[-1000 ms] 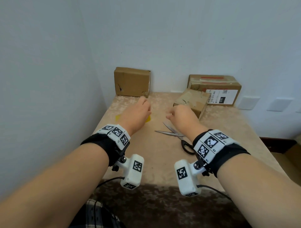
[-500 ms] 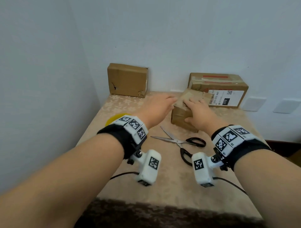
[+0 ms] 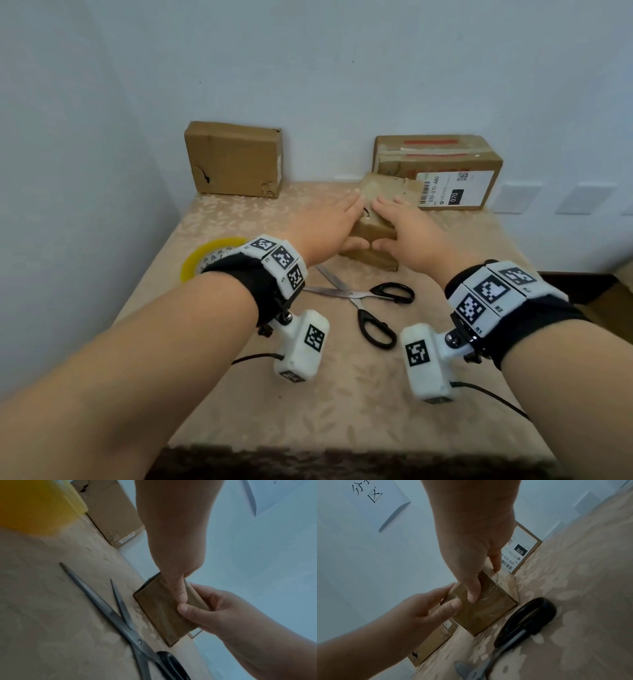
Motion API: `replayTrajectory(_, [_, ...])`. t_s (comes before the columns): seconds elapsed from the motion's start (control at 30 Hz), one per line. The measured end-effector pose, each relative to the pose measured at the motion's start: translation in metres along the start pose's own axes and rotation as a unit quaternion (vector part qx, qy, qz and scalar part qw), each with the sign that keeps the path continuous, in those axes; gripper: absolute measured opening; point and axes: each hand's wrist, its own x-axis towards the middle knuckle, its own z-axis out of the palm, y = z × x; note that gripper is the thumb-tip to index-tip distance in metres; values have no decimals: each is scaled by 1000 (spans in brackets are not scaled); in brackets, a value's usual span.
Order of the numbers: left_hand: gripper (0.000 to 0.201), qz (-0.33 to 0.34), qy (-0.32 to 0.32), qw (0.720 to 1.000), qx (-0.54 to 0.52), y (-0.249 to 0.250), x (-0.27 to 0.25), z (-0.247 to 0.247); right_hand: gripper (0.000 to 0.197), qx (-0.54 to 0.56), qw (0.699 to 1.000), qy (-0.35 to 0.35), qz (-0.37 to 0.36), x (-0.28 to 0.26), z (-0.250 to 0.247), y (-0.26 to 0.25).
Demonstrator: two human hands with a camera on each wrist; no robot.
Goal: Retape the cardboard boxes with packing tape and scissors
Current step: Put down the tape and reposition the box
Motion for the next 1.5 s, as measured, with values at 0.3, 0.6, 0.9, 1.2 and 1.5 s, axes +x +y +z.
replayTrajectory(0.3, [40, -35, 209, 944, -252, -5, -37, -14, 75, 35, 999, -2, 3, 0, -1, 4])
replayTrajectory(0.6, [65, -136, -130, 962, -200, 4, -30, -5, 79, -67, 995, -68, -21, -7, 1, -4])
replayTrajectory(0.9, [70, -230, -111, 958, -128, -29, -97, -21, 69, -17, 997, 74, -16, -22, 0, -49])
replayTrajectory(1.2, [16, -218, -20, 974, -51, -16, -105, 0, 48, 38, 993, 102, -53, -33, 31, -59])
replayTrajectory(1.5, [17, -220, 77, 936, -263, -34, -106, -1, 56, 119, 987, 52, -99, -20, 18, -84])
